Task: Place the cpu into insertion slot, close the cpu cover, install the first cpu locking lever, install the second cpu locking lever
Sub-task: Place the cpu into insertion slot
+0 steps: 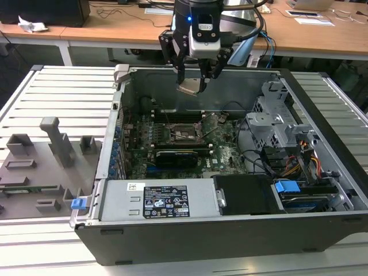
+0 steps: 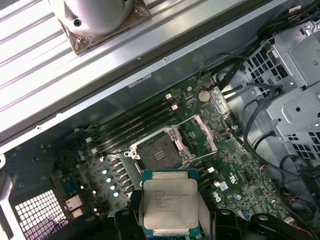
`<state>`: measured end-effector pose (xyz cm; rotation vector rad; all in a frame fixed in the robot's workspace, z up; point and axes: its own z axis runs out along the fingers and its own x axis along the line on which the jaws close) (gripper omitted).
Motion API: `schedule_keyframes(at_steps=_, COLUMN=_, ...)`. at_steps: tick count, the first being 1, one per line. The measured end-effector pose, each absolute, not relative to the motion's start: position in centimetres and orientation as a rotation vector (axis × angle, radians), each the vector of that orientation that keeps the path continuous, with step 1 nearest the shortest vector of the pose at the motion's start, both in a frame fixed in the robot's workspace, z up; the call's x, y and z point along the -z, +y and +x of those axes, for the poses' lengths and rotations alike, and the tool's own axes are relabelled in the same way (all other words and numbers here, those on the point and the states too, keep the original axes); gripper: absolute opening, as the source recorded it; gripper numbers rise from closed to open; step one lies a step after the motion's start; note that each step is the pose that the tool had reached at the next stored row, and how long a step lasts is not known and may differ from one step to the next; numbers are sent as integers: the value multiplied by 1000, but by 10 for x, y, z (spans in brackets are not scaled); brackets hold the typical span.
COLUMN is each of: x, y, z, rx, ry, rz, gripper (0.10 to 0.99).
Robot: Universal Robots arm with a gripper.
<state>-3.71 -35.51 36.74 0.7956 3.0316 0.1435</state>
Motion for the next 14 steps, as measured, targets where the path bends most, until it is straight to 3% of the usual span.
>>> schedule_keyframes(at_steps=14, x=-367, y=-355, z=-37, rx=-143, ry=3007, rz=876, gripper=529)
